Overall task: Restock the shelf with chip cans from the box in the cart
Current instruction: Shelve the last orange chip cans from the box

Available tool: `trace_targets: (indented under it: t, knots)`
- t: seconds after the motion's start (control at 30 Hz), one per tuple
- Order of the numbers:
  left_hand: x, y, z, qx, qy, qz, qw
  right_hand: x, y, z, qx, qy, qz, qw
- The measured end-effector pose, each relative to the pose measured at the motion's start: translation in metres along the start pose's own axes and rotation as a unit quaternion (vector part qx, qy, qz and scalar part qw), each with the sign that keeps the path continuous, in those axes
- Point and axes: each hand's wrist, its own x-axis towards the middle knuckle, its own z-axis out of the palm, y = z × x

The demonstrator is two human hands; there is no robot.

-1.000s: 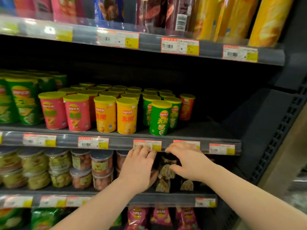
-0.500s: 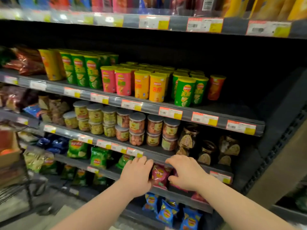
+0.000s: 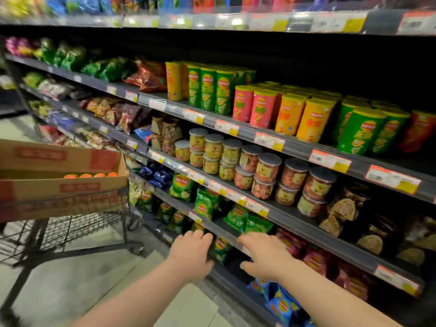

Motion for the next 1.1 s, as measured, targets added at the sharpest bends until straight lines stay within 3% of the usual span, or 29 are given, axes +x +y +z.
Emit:
trace_targets:
  t: [0.6, 1.1]
  knots:
    - [-0.06, -0.319, 0.028, -0.062, -0.031, -0.174, 0.982, 0.221, -0.265, 0.002, -0.042, -0.057, -0.121, 0.99]
    - [-0.044, -0.435, 0.04, -0.101, -0.029, -0.26, 0.96, 0.351, -0.348, 0.001, -0.039, -0.1, -0.182, 0.977]
